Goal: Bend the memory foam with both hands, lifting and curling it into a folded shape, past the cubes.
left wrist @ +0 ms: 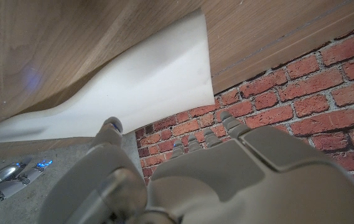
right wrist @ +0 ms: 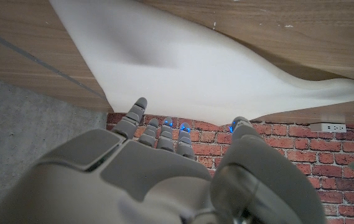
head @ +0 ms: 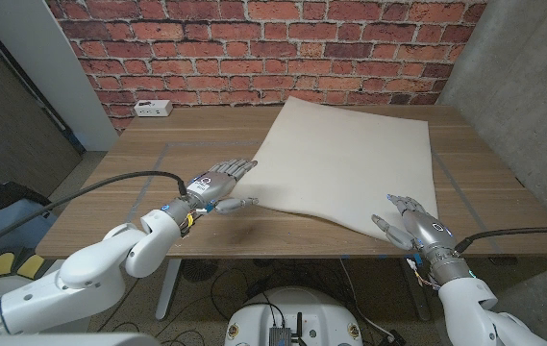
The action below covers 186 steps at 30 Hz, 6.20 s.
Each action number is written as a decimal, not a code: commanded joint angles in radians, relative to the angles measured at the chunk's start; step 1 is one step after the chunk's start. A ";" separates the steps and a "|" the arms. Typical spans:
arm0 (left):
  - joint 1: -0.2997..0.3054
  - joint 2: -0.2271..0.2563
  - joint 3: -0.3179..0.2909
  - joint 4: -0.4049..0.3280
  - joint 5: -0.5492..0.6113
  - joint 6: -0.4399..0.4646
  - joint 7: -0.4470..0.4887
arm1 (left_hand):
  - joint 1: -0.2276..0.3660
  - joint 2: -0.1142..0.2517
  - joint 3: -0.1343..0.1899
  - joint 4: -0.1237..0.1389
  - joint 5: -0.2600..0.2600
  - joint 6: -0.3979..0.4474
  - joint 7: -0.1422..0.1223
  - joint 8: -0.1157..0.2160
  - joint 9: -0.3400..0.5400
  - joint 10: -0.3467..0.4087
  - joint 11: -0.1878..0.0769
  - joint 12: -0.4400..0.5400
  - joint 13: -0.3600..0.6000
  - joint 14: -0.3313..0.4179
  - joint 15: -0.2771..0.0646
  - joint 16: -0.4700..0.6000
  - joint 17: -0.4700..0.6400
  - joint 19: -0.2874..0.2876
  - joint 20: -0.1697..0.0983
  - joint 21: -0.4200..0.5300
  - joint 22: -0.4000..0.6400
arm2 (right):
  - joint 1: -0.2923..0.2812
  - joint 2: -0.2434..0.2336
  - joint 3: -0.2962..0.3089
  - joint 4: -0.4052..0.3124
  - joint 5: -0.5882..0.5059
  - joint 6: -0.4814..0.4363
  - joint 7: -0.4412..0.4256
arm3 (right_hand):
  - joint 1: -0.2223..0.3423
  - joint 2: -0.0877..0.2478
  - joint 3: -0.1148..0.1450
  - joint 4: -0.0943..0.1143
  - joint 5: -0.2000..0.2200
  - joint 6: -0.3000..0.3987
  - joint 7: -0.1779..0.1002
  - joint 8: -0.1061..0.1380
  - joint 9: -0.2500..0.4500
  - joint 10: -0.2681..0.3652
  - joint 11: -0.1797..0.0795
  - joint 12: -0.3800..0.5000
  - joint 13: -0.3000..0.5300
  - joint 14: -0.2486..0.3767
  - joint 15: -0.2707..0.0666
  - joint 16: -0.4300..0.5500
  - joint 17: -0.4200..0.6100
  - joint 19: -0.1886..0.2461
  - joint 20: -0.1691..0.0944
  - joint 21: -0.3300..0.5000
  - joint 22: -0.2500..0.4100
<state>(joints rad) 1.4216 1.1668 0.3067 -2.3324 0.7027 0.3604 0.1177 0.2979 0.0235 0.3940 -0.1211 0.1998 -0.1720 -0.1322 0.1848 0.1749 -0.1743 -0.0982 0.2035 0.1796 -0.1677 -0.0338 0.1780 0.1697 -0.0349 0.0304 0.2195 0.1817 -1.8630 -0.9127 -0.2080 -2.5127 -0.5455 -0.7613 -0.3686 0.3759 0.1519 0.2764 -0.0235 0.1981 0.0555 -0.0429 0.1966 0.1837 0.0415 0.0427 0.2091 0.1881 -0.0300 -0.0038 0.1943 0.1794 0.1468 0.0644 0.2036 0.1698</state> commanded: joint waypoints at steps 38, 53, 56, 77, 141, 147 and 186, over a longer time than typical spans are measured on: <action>-0.220 -0.109 0.206 0.074 0.389 0.053 -0.263 | 0.215 -0.050 0.020 -0.063 0.023 -0.008 -0.012 0.018 0.003 0.053 0.016 0.005 0.003 0.065 0.021 0.010 0.003 0.125 0.016 0.018 -0.001 | 0.391 -0.173 -0.438 0.018 -0.056 -0.412 0.071 | 0.212 -0.052 0.067 -0.158 0.009 0.007 -0.018 -0.001 0.003 0.004 -0.031 -0.010 0.001 0.039 -0.006 -0.002 -0.002 0.071 0.028 0.000 0.002; -0.287 -0.164 0.239 0.119 0.426 0.016 -0.357 | 0.358 -0.086 0.024 -0.061 0.044 0.066 -0.002 0.041 0.005 0.114 0.013 0.015 0.005 0.116 0.006 0.013 0.003 0.174 -0.012 0.014 -0.001 | 0.549 -0.220 -0.597 0.021 -0.066 -0.516 0.141 | 0.294 -0.078 0.087 -0.169 0.023 -0.003 -0.037 -0.001 0.003 -0.002 -0.039 -0.011 0.002 0.044 -0.004 -0.004 -0.001 0.084 0.023 -0.002 0.002; -0.297 -0.173 0.244 0.124 0.428 0.011 -0.370 | 0.392 -0.085 0.028 -0.059 0.046 0.074 -0.003 0.042 0.006 0.125 0.010 0.015 0.005 0.124 0.002 0.011 0.003 0.181 -0.018 0.011 -0.001 | 0.556 -0.228 -0.601 0.022 -0.050 -0.514 0.133 | 0.312 -0.083 0.091 -0.169 0.026 -0.004 -0.038 0.000 0.003 0.000 -0.038 -0.010 0.002 0.051 -0.006 -0.002 -0.001 0.089 0.022 -0.002 0.002; -0.368 -0.237 0.300 0.176 0.443 -0.029 -0.450 | 0.513 -0.043 0.055 -0.056 0.021 0.131 0.007 0.050 0.006 0.185 -0.017 0.020 0.006 0.182 -0.007 0.016 0.002 0.215 -0.012 0.010 0.000 | 0.651 -0.267 -0.661 0.029 0.083 -0.566 0.152 | 0.445 -0.121 0.118 -0.158 0.030 -0.066 -0.064 -0.016 0.004 -0.056 -0.052 -0.023 0.003 0.026 0.000 -0.013 0.000 0.082 0.015 -0.011 0.003; -0.411 -0.278 0.378 0.321 0.378 0.056 -0.250 | 1.036 0.097 -0.061 -0.055 0.003 1.192 0.089 0.322 0.062 1.188 -0.080 0.272 0.170 1.083 -0.206 0.298 0.175 0.552 -0.045 0.196 0.050 | 0.560 -0.296 -0.553 0.115 0.260 -0.355 -0.172 | 0.914 0.005 0.105 -0.139 -0.025 0.927 0.023 0.148 0.029 0.941 -0.022 0.280 0.100 1.015 -0.222 0.542 0.410 0.532 -0.176 0.151 0.036; -0.384 -0.271 0.347 0.311 0.331 0.050 -0.164 | 1.063 0.078 -0.077 -0.058 0.030 1.209 0.105 0.360 0.093 1.222 -0.078 0.310 0.218 1.103 -0.207 0.319 0.213 0.556 -0.047 0.220 0.055 | 0.469 -0.290 -0.457 0.141 0.284 -0.234 -0.278 | 0.938 -0.007 0.101 -0.147 -0.021 0.983 0.049 0.159 0.030 1.001 0.001 0.316 0.131 1.051 -0.218 0.567 0.458 0.577 -0.157 0.186 0.037; -0.070 -0.108 0.075 0.054 0.162 0.150 0.103 | 1.044 0.014 0.019 -0.038 0.272 1.210 0.117 0.505 0.189 1.263 -0.067 0.396 0.386 1.227 -0.193 0.195 0.199 0.567 -0.034 0.308 0.039 | 0.003 -0.135 -0.080 0.027 0.199 -0.210 -0.539 | 0.920 -0.033 0.119 -0.138 -0.014 0.985 0.048 0.149 0.048 1.018 0.008 0.344 0.191 1.051 -0.211 0.536 0.500 0.554 -0.138 0.211 0.035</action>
<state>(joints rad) 1.2430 1.0123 0.4698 -2.1999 0.9080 0.4802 0.1412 1.3359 0.0405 0.3961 -0.1653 0.4578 0.9609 -0.1034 0.6777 0.3596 1.0357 -0.1785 0.5832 0.1868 1.0437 -0.1734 0.3754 0.3651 0.5286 -0.0055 0.5170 0.2188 -1.7313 -1.0974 -0.3768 -2.4376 -0.2966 -0.9811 -0.8594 1.2963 0.1165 0.3895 -0.1638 0.1767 1.0344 -0.0001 0.3429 0.2263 1.0116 0.0055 0.5449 0.1943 0.9753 -0.0919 0.7279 0.3427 0.7054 -0.0662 0.4069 0.2025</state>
